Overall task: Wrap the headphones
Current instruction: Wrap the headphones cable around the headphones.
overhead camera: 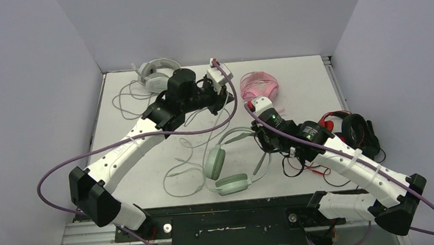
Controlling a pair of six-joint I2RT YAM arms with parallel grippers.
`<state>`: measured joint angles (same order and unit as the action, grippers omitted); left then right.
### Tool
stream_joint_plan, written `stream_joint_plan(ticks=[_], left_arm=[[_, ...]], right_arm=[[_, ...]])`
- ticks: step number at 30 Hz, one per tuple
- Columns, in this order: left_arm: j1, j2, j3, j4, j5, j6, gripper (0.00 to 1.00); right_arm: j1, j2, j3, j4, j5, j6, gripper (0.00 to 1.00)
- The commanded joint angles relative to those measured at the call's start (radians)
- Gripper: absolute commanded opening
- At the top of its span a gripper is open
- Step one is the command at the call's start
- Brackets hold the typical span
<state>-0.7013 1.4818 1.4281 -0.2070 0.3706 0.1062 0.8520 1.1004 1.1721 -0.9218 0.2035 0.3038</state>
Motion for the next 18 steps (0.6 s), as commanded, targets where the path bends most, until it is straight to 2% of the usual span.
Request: stream_joint_plan(ticks=[1, 4, 5, 9, 18], left_arm=[[-0.018, -0.008, 0.101, -0.038, -0.034, 0.007, 0.0], [-0.031, -0.006, 0.111, -0.063, -0.058, 0.001, 0.0], [-0.035, -0.013, 0.103, -0.057, -0.066, -0.004, 0.0], [-0.047, -0.015, 0.092, -0.05, -0.093, -0.036, 0.0], [-0.066, 0.08, 0.199, -0.101, -0.174, -0.084, 0.0]], right_arm=[[0.004, 0.003, -0.033, 0.153, 0.155, 0.072, 0.0], [-0.013, 0.008, -0.041, 0.185, 0.322, 0.147, 0.0], [-0.028, 0.009, -0.04, 0.206, 0.328, 0.152, 0.0], [-0.027, 0.006, -0.049, 0.337, 0.253, 0.134, 0.0], [0.082, 0.048, -0.08, 0.435, 0.185, 0.16, 0.0]])
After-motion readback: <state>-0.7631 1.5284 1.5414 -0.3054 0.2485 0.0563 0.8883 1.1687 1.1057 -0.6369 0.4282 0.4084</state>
